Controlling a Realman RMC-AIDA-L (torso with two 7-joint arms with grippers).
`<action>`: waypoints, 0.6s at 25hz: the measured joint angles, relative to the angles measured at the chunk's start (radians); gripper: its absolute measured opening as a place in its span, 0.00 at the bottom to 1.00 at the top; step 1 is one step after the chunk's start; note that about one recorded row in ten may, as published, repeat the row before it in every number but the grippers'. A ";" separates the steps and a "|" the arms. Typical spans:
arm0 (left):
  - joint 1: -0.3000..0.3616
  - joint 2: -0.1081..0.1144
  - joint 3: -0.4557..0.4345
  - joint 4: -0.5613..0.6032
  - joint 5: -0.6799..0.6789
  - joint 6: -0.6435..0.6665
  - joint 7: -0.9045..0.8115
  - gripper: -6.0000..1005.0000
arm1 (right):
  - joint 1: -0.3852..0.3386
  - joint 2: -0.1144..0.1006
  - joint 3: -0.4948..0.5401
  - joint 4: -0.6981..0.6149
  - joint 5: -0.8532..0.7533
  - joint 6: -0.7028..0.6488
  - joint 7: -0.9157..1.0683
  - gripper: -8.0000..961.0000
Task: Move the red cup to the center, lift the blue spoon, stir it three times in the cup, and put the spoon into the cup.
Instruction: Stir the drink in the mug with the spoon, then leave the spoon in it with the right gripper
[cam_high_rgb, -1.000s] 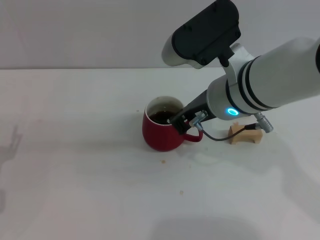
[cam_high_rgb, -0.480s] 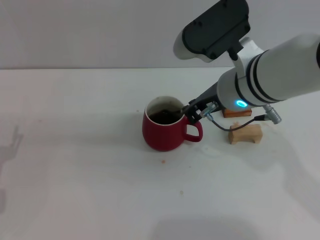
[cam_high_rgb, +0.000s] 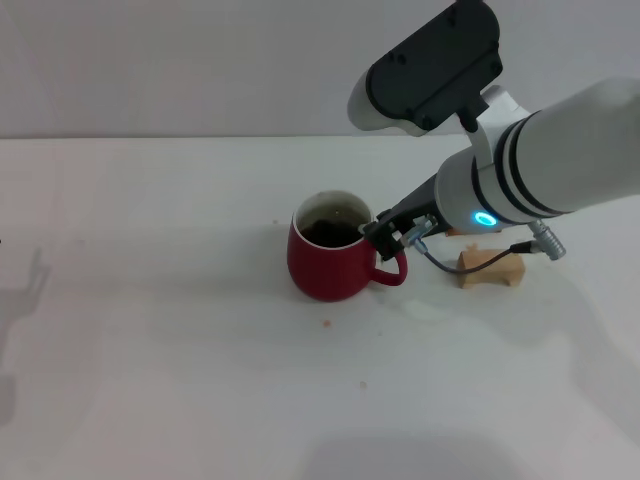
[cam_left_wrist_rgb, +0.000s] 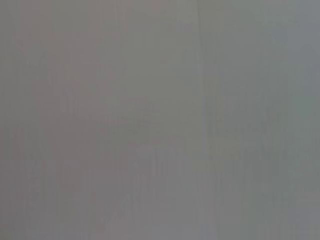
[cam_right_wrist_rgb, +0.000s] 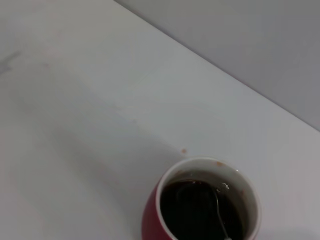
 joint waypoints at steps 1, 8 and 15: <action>0.000 0.000 0.000 0.000 0.001 0.000 0.000 0.84 | -0.001 0.001 -0.006 0.003 0.010 0.000 0.000 0.19; 0.000 0.000 0.002 -0.002 0.006 0.000 -0.002 0.84 | 0.002 0.002 -0.021 0.004 0.039 -0.011 0.000 0.20; 0.001 0.000 0.002 -0.001 0.006 0.001 -0.006 0.84 | 0.004 0.002 -0.017 -0.003 0.040 -0.056 0.000 0.22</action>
